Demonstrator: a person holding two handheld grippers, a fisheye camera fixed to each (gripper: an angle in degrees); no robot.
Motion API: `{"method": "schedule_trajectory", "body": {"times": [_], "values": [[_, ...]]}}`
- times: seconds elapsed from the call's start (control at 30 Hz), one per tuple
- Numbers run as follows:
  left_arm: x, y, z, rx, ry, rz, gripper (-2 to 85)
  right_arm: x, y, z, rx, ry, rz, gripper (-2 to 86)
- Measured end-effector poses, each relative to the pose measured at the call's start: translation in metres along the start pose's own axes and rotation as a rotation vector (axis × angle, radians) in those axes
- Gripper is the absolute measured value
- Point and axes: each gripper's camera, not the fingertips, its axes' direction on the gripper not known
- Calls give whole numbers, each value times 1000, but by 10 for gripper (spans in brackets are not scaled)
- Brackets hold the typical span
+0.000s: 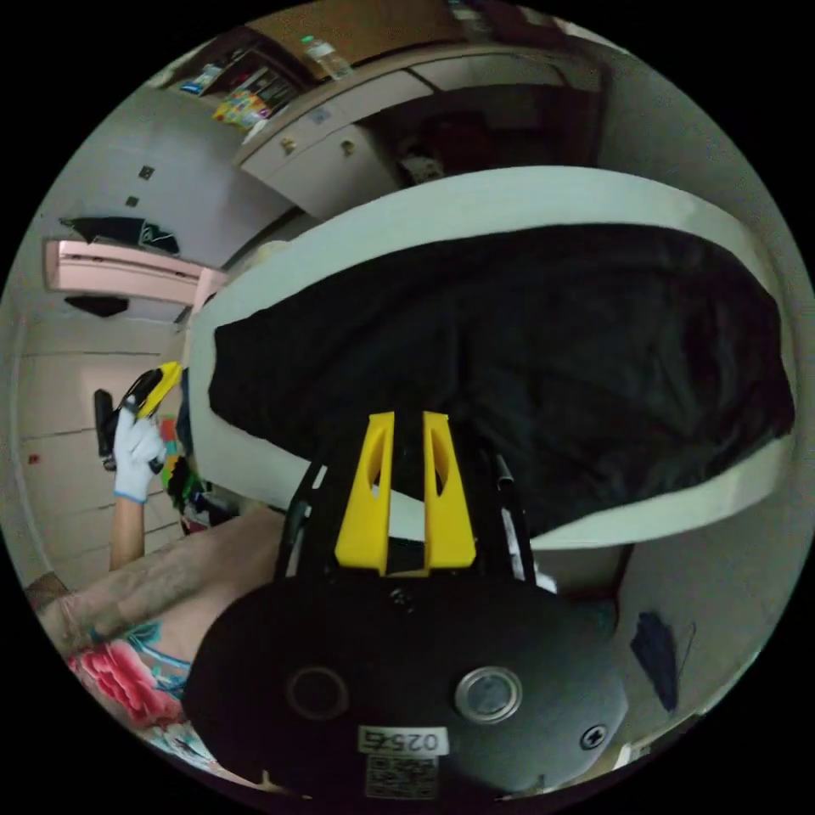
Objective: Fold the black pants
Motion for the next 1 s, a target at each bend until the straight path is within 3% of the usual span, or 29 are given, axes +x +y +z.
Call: {"method": "schedule_trajectory", "body": {"times": [0.13, 0.27, 0.4, 0.47, 0.6, 0.73, 0.9, 1.0], "values": [[69, 50, 104, -331, 144, 328, 5, 37, 33, -27, 3, 141, 102, 50], [147, 106, 219, -622, 144, 643, 6, 65, 49, -62, 37, 259, 151, 9], [208, 158, 292, -729, 50, 929, 6, 102, 50, -101, 94, 246, 199, -5], [237, 186, 334, -722, -57, 1080, 5, 127, 42, -129, 132, 145, 166, -7], [247, 213, 394, -750, -148, 1095, 3, 145, 10, -163, 150, 60, 52, -8], [212, 242, 447, -821, -315, 969, -5, 133, -41, -178, 87, -102, -139, -9], [161, 239, 454, -694, -246, 657, -10, 88, -86, -156, -49, -47, -380, -9], [141, 246, 458, -628, -230, 605, -11, 72, -95, -134, -146, 161, -466, -10]]}}
